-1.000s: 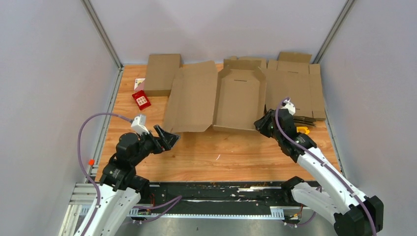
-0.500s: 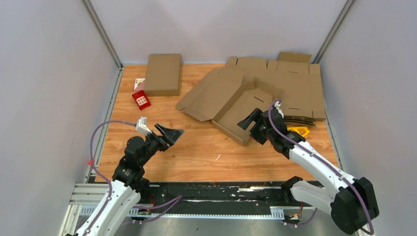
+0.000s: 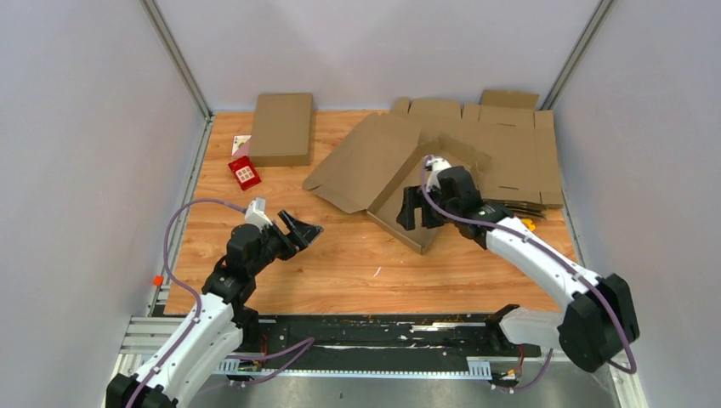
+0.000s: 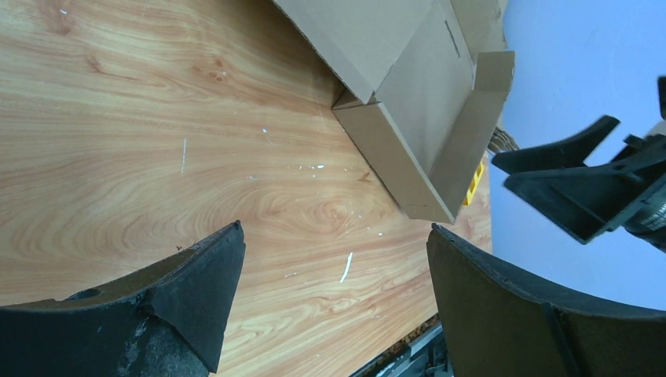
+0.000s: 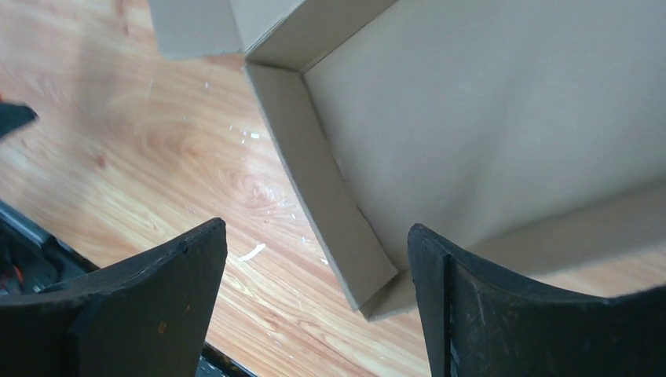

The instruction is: Fold the paper box

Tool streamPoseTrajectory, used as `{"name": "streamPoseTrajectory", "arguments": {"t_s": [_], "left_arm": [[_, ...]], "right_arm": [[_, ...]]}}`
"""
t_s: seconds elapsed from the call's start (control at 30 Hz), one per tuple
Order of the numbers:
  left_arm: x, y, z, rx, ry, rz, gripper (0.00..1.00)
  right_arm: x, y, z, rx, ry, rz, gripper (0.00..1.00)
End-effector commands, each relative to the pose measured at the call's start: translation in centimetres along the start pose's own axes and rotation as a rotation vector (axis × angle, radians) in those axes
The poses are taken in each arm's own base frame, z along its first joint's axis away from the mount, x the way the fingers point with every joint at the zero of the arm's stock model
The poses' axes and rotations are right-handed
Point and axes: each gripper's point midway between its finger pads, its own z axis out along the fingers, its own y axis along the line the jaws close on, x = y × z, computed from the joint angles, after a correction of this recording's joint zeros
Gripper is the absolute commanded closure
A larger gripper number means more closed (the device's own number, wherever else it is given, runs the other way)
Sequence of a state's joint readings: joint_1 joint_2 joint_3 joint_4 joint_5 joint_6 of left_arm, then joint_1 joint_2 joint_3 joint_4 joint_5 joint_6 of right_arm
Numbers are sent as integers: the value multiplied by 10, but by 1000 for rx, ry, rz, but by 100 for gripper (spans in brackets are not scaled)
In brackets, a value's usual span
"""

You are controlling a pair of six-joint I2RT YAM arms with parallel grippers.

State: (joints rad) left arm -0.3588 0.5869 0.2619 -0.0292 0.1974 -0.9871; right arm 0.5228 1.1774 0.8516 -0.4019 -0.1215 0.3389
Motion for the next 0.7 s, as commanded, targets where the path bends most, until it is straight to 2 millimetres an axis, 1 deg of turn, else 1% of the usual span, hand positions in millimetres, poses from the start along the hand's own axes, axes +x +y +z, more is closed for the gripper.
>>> {"name": "streamPoseTrajectory", "arguments": {"t_s": [0.0,0.03,0.07,0.13,0.17,0.2,0.23,0.27,0.4,0.47,0.53,0.6,0.63,0.67], "left_arm": [[-12,-16,0,51,-28,71,8],[-12,-16,-1,45,-25,79,8],[-11,-14,-2,34,-19,86,7],[-12,-14,-4,24,-16,106,7],[-12,-13,-5,13,-14,118,7],[-13,-12,-7,0,-14,133,7],[-14,-11,-8,-12,-15,143,7],[-16,-10,-10,-19,-20,154,7],[-23,-3,-18,-64,-51,206,7],[-25,-1,-21,-83,-60,222,7],[-26,-1,-25,-92,-62,241,7],[-28,1,-28,-104,-68,260,7],[-29,1,-29,-110,-73,270,7],[-30,3,-30,-119,-78,281,7]], "right_arm": [[14,32,22,-111,104,-288,16],[14,33,28,-64,109,-333,16],[22,36,34,-42,134,-368,16],[23,32,45,51,149,-415,20],[26,31,51,73,167,-429,23],[29,29,56,91,181,-434,31],[31,27,61,113,190,-438,41],[33,25,64,132,196,-437,47],[42,18,74,185,204,-461,51],[46,19,77,184,206,-466,58],[48,24,79,166,207,-468,69],[46,31,81,164,196,-452,76],[42,37,82,165,185,-435,84],[38,46,82,157,171,-419,90]]}}
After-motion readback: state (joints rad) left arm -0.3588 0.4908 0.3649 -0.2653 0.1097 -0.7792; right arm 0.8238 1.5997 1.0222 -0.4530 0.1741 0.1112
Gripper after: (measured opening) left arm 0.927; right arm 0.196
